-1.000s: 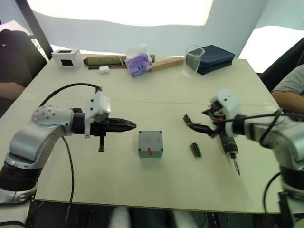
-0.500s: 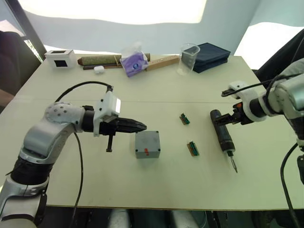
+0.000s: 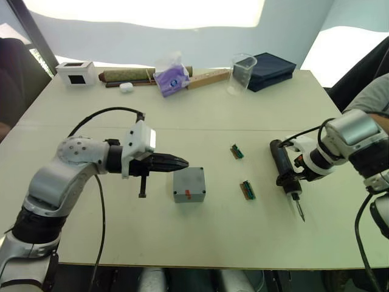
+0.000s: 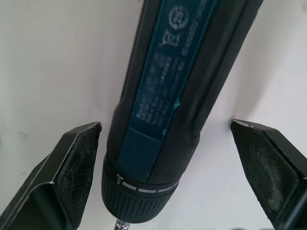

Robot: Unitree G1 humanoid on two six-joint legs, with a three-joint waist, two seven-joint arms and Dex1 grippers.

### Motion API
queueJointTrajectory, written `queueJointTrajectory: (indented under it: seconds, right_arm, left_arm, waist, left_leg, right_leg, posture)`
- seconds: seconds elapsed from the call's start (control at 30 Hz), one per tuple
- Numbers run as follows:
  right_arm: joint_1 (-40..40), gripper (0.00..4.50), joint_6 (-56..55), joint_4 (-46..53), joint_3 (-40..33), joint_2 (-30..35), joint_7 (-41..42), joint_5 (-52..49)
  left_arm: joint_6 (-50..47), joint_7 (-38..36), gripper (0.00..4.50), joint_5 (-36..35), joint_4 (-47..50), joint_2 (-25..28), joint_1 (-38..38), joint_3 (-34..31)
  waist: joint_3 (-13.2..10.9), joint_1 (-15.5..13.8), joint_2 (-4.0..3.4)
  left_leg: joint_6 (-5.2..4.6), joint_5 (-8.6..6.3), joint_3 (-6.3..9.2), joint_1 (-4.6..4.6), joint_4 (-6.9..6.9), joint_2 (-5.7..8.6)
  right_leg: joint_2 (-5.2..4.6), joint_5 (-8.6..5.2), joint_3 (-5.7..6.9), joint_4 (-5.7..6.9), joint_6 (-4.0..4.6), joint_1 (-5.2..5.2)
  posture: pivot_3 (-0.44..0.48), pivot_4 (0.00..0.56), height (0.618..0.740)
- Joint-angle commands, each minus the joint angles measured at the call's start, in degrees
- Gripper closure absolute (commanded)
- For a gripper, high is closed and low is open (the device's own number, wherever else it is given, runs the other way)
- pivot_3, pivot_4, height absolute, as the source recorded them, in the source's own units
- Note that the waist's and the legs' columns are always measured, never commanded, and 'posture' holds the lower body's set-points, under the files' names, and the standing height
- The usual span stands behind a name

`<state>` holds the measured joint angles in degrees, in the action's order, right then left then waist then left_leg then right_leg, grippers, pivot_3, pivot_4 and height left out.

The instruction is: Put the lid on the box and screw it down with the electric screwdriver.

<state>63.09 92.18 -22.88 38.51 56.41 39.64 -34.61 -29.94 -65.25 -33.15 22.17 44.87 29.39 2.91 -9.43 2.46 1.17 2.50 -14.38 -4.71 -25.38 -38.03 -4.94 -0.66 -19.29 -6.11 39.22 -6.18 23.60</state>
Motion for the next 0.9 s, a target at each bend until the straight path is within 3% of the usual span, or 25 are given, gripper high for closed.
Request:
queueJointTrajectory:
  seconds: [0.03,0.17,0.27,0.43,0.53,0.73,0.9]
  right_arm:
    - [-0.25,0.29,0.32,0.33,1.14,-0.74,-1.11,-2.88]
    - [0.32,1.36,0.32,-1.32,0.22,-3.25,-3.35,-3.31]
    - [1.01,2.53,0.32,-3.05,-1.88,-5.02,-5.28,-3.12]
    - [2.19,2.6,0.32,-2.76,-7.86,-5.32,-9.59,-2.47]
    - [2.86,2.6,0.32,2.85,-14.43,-5.66,-12.45,-2.93]
    - [-4.1,2.6,-8.09,28.99,-28.23,-8.58,-11.95,-5.09]
    - [-13.32,2.6,-23.23,43.92,-39.55,-19.56,-15.45,-4.81]
  left_arm:
    - [-0.13,0.9,4.5,-0.8,2.3,0.86,-0.42,-2.39]
    - [0.13,1.08,4.5,-0.57,2.3,1.35,-1.12,-2.74]
    - [0.28,1.09,4.5,-0.35,1.98,1.53,-1.12,-2.88]
    - [0.29,0.99,4.5,-0.27,1.63,2.11,-1.63,-3.23]
    - [0.74,0.66,4.5,0.28,0.94,2.64,-2.13,-3.23]
    - [3.46,-1.07,4.5,3.09,-3.42,3.11,-3.21,-1.64]
    - [5.59,-3.01,4.5,6.0,-5.82,2.77,-3.21,0.74]
  waist:
    - [0.01,-0.01,0.02]
    - [0.03,0.16,0.05]
    - [0.07,0.28,0.12]
    - [0.08,1.0,0.12]
    - [-0.03,1.31,-0.04]
    - [-0.21,1.11,-0.34]
    - [-0.22,0.84,-0.34]
  left_leg:
    - [0.0,0.0,0.01,0.0,0.0,0.0]
    - [0.0,0.0,0.02,0.03,-0.01,-0.01]
    - [0.0,0.0,0.03,0.04,-0.01,-0.02]
    - [0.01,0.01,0.01,0.09,-0.08,-0.03]
    - [0.01,0.01,0.01,0.06,-0.08,-0.02]
    - [0.04,0.03,0.09,-0.09,0.11,-0.02]
    - [0.07,0.05,0.11,-0.11,0.04,-0.01]
  right_leg:
    - [0.0,0.0,0.01,0.0,0.0,-0.01]
    - [0.02,0.0,0.02,0.0,0.0,-0.04]
    - [0.03,0.0,0.03,0.0,0.0,-0.05]
    - [0.02,0.02,0.01,0.04,0.0,-0.12]
    - [0.02,0.02,0.01,0.12,0.0,-0.05]
    - [0.06,0.0,0.02,0.19,0.0,0.19]
    - [0.03,0.0,0.07,0.14,-0.01,0.09]
  posture:
    - [0.0,0.15,0.74]
    - [0.0,0.15,0.74]
    - [0.0,0.15,0.74]
    - [0.0,0.15,0.74]
    - [0.0,0.15,0.74]
    - [0.0,0.15,0.74]
    - [0.0,0.15,0.74]
